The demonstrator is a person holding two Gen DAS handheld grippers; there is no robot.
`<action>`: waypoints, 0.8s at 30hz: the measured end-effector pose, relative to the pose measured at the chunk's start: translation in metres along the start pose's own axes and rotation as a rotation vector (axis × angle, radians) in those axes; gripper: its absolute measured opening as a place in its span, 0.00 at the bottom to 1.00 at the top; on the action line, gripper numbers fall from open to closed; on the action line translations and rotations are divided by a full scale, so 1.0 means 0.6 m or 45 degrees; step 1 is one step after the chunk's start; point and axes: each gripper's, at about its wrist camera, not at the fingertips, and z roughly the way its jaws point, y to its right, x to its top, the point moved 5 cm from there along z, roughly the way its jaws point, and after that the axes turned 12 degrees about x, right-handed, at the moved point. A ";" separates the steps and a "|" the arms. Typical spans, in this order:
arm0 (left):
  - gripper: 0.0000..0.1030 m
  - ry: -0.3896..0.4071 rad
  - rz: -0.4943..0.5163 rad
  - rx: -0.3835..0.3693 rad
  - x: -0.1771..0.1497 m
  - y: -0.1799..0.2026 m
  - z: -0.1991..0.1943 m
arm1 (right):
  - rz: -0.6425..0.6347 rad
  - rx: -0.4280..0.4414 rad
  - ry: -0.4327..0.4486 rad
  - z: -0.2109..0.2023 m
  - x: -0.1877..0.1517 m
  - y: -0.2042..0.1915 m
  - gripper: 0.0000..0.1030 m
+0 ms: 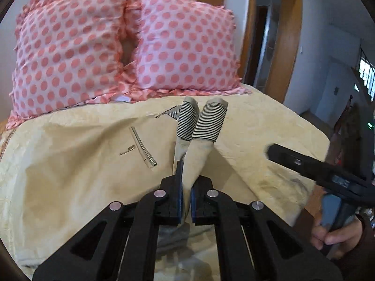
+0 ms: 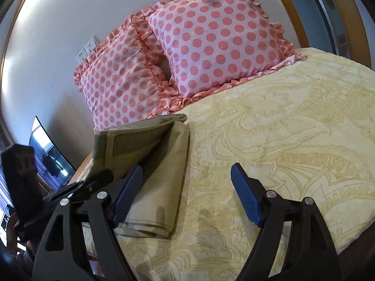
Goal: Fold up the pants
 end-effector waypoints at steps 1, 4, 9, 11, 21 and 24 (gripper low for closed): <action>0.03 -0.014 0.044 0.008 -0.015 0.013 0.005 | 0.000 -0.002 -0.001 0.001 0.001 -0.001 0.75; 0.04 -0.082 0.085 0.016 -0.051 0.027 0.033 | -0.007 -0.013 -0.013 0.004 0.001 -0.002 0.76; 0.26 -0.050 0.115 -0.037 -0.070 0.029 0.004 | -0.032 0.029 -0.019 0.022 0.017 -0.027 0.79; 0.64 -0.045 0.052 -0.102 -0.071 0.007 -0.030 | -0.072 0.079 -0.018 0.033 0.029 -0.054 0.79; 0.91 -0.044 -0.244 0.280 -0.054 -0.206 -0.023 | -0.175 0.189 -0.386 0.178 -0.020 -0.138 0.83; 0.90 -0.168 -0.254 0.252 -0.099 -0.209 -0.002 | -0.196 0.144 -0.463 0.173 -0.062 -0.126 0.84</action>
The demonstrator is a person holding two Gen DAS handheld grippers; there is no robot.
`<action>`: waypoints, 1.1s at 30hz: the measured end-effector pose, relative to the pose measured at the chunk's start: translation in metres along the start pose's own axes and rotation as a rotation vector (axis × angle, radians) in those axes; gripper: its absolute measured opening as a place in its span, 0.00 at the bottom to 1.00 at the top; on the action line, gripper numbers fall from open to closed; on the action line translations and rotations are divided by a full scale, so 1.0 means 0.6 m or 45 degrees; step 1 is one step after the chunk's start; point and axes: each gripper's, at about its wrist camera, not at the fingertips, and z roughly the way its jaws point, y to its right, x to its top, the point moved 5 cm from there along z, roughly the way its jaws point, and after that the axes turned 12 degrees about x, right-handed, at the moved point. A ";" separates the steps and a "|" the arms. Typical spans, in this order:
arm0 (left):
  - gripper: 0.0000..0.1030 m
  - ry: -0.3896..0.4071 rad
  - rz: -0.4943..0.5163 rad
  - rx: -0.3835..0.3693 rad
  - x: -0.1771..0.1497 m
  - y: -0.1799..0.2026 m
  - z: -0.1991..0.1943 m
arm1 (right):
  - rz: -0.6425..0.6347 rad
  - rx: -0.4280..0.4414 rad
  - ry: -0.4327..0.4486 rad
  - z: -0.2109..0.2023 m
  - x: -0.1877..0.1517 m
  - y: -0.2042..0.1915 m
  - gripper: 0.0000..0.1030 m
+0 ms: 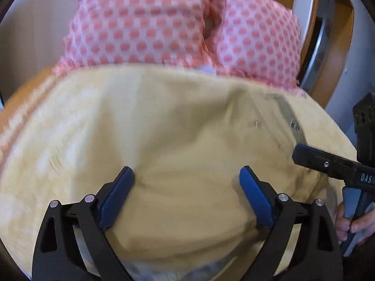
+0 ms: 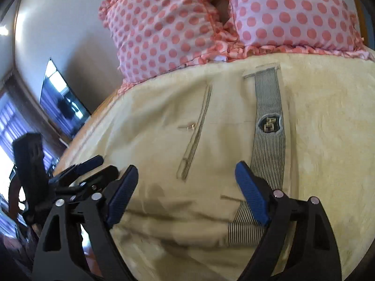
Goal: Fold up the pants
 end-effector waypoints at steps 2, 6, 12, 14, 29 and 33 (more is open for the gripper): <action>0.90 0.021 0.100 0.029 -0.015 0.012 -0.014 | -0.062 -0.039 -0.045 -0.006 -0.018 -0.016 0.83; 0.90 -0.027 -0.047 -0.161 0.026 -0.030 -0.035 | -0.031 0.002 -0.022 -0.037 0.018 -0.010 0.82; 0.91 -0.084 -0.229 -0.116 0.121 -0.142 0.024 | 0.106 -0.129 0.011 -0.029 0.128 0.120 0.71; 0.90 -0.183 -0.260 -0.128 0.135 -0.163 0.072 | 0.169 -0.124 -0.047 -0.004 0.141 0.159 0.64; 0.89 -0.325 -0.246 -0.336 0.153 -0.136 0.155 | 0.068 -0.055 -0.155 0.046 0.143 0.185 0.40; 0.74 -0.324 -0.315 -0.367 0.153 -0.147 0.152 | -0.072 -0.120 -0.154 0.040 0.146 0.163 0.30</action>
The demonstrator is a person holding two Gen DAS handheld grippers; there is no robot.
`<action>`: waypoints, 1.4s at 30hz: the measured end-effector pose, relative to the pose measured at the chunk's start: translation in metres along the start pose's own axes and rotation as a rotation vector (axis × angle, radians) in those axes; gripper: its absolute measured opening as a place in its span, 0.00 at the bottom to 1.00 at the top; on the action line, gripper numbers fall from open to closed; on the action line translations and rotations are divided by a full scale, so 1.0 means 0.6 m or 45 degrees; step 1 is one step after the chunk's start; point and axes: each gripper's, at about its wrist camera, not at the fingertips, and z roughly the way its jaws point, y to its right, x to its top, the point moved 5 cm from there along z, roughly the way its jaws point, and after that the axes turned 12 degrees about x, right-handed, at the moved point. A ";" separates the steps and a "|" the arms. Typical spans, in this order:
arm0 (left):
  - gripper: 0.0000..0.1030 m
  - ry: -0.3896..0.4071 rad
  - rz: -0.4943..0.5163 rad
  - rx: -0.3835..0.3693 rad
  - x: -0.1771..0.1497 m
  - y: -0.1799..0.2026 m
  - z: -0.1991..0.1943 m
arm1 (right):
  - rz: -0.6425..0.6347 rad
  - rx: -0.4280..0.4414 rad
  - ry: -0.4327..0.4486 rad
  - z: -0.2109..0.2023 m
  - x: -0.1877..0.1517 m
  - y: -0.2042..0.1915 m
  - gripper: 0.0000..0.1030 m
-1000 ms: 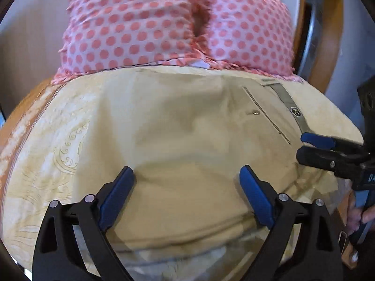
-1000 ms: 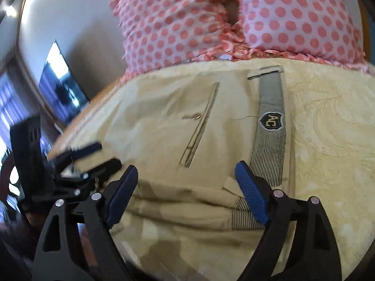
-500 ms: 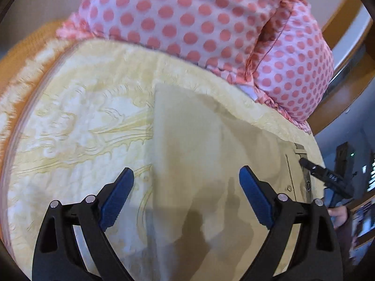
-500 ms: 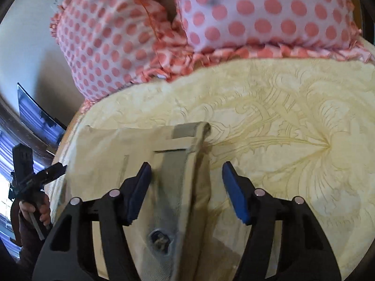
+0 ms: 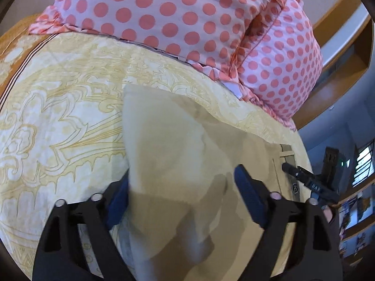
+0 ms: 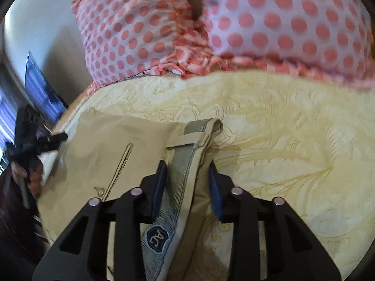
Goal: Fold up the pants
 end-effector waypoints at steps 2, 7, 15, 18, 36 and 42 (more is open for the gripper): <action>0.72 0.011 -0.008 -0.010 -0.004 -0.002 -0.008 | -0.098 -0.045 -0.007 -0.003 -0.001 -0.018 0.25; 0.73 0.000 0.071 0.073 -0.008 0.012 0.003 | -0.190 -0.121 -0.069 0.013 0.003 -0.024 0.36; 0.63 -0.008 -0.031 -0.012 0.008 0.002 0.010 | -0.009 0.101 -0.035 0.013 0.003 0.004 0.15; 0.28 -0.019 -0.090 -0.003 0.003 -0.015 0.013 | -0.136 0.063 0.004 -0.001 0.008 -0.034 0.12; 0.04 0.091 0.036 0.208 0.192 0.054 0.131 | 0.075 -0.093 0.103 0.057 0.174 0.110 0.16; 0.22 0.147 -0.018 0.274 0.171 0.025 0.097 | 0.248 -0.160 0.105 0.028 0.144 0.137 0.60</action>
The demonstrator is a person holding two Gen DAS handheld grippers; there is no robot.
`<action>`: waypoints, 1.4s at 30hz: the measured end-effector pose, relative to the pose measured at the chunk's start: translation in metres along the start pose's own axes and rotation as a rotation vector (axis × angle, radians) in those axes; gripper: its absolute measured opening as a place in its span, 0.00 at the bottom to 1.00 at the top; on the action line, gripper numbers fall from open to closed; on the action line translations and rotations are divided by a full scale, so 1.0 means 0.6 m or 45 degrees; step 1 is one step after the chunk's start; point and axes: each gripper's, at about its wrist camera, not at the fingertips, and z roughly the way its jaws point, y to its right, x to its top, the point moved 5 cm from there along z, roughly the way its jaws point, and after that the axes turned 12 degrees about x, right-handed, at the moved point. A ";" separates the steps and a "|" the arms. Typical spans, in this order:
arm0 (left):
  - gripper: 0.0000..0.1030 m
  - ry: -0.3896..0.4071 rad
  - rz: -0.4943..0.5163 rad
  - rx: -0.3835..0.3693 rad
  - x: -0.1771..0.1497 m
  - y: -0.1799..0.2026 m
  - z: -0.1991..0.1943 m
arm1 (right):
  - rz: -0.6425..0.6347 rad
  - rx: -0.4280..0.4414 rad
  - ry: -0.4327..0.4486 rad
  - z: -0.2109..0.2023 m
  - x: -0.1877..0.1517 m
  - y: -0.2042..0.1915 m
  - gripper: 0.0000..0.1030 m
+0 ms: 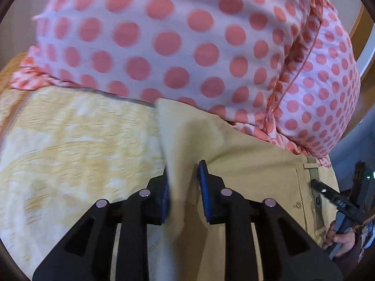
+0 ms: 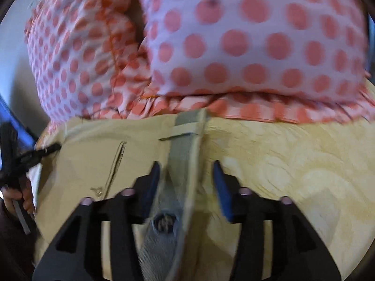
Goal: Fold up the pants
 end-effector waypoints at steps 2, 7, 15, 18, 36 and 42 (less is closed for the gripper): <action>0.33 0.052 -0.014 -0.029 -0.013 -0.014 -0.053 | 0.040 0.115 0.077 -0.048 -0.012 -0.015 0.74; 0.82 0.129 0.122 -0.230 -0.085 0.044 -0.153 | 0.140 0.522 0.052 -0.099 -0.073 -0.072 0.84; 0.80 -0.050 0.177 -0.106 -0.154 0.061 -0.084 | 0.537 0.561 0.063 -0.080 -0.134 -0.007 0.79; 0.81 -0.003 0.166 -0.071 -0.168 0.053 -0.120 | 0.399 0.391 0.097 -0.118 -0.153 -0.038 0.96; 0.99 0.214 0.328 0.351 -0.399 0.029 -0.245 | -0.268 -0.249 0.106 -0.111 -0.386 -0.200 0.98; 0.99 0.245 0.308 0.374 -0.403 0.031 -0.248 | -0.298 -0.283 0.127 -0.110 -0.394 -0.203 0.98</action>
